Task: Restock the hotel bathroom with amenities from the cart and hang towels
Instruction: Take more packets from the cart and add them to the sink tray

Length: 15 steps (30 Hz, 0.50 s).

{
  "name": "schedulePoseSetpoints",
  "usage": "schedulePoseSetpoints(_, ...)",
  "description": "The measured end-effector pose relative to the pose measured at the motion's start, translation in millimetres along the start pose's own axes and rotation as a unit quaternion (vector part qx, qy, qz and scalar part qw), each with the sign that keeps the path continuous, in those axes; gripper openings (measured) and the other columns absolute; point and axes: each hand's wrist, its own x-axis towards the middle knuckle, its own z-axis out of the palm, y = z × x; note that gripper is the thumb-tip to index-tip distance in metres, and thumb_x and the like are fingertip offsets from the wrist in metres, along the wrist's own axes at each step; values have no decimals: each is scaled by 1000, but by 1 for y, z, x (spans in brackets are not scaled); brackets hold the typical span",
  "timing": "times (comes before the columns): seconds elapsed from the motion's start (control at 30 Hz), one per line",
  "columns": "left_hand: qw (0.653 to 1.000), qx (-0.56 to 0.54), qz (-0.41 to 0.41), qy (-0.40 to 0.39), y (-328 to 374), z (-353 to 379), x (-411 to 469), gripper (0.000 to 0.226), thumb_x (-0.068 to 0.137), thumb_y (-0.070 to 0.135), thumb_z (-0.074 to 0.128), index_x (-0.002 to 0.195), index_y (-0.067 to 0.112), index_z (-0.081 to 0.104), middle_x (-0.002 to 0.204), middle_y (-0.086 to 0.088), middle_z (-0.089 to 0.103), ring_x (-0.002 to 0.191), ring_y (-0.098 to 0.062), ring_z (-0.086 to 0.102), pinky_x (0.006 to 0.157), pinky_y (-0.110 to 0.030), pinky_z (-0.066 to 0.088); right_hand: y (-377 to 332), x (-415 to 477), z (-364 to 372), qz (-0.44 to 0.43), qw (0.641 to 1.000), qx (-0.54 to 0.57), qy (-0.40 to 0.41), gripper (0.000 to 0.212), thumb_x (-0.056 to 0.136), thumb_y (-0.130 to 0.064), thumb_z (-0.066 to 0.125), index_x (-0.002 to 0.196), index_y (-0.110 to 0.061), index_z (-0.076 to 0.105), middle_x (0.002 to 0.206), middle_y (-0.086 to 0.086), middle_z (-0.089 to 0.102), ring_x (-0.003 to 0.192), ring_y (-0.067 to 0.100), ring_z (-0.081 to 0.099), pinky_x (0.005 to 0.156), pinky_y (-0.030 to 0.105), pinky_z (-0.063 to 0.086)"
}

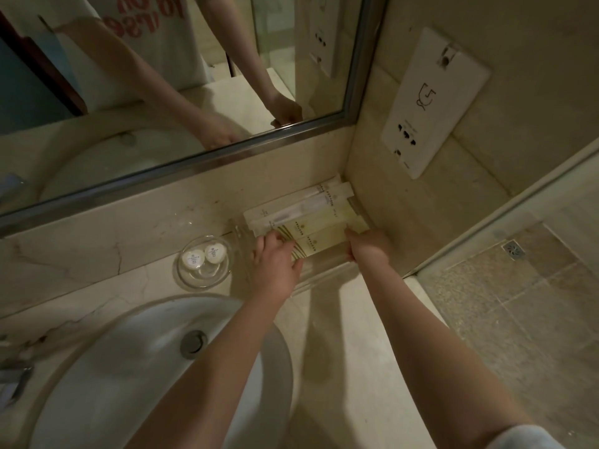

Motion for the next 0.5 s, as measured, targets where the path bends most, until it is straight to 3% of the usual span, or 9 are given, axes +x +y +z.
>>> schedulePoseSetpoints(0.13,1000,22,5,-8,0,-4,-2,40,91,38,51,130,25,53,137,-5,38,128,-23,30,100,-35,29,0,-2,-1,-11,1000,17,5,38,90,-37,55,59,-14,55,49,-1,56,43,11,54,47,21,38)
schedulePoseSetpoints(0.23,1000,16,0,-4,0,-5,-3,41,91,38,52,130,22,52,139,-5,38,129,-23,29,102,-34,28,0,-7,-3,-13,1000,9,4,37,90,-37,54,61,-13,57,46,-2,57,44,13,54,46,21,36)
schedulePoseSetpoints(0.3,1000,-1,-8,-3,1,-5,-5,43,90,38,54,129,20,52,139,-6,38,130,-23,28,104,-34,26,-1,-12,-4,-26,1000,5,5,38,88,-40,54,72,-7,65,57,5,65,57,22,62,55,25,44)
schedulePoseSetpoints(0.4,999,-43,-20,26,-1,-8,-9,41,88,36,58,124,18,57,132,-6,43,126,-24,32,102,-35,29,-3,-20,-6,-47,999,9,15,47,88,-45,51,96,-2,68,92,14,71,90,33,66,76,32,48)
schedulePoseSetpoints(0.5,988,-129,-43,66,-1,-19,-14,35,87,28,60,119,13,60,123,-7,50,116,-24,41,96,-29,33,-9,-34,-6,-86,996,27,-5,35,89,-42,50,82,-10,63,79,9,67,80,31,63,79,35,48)
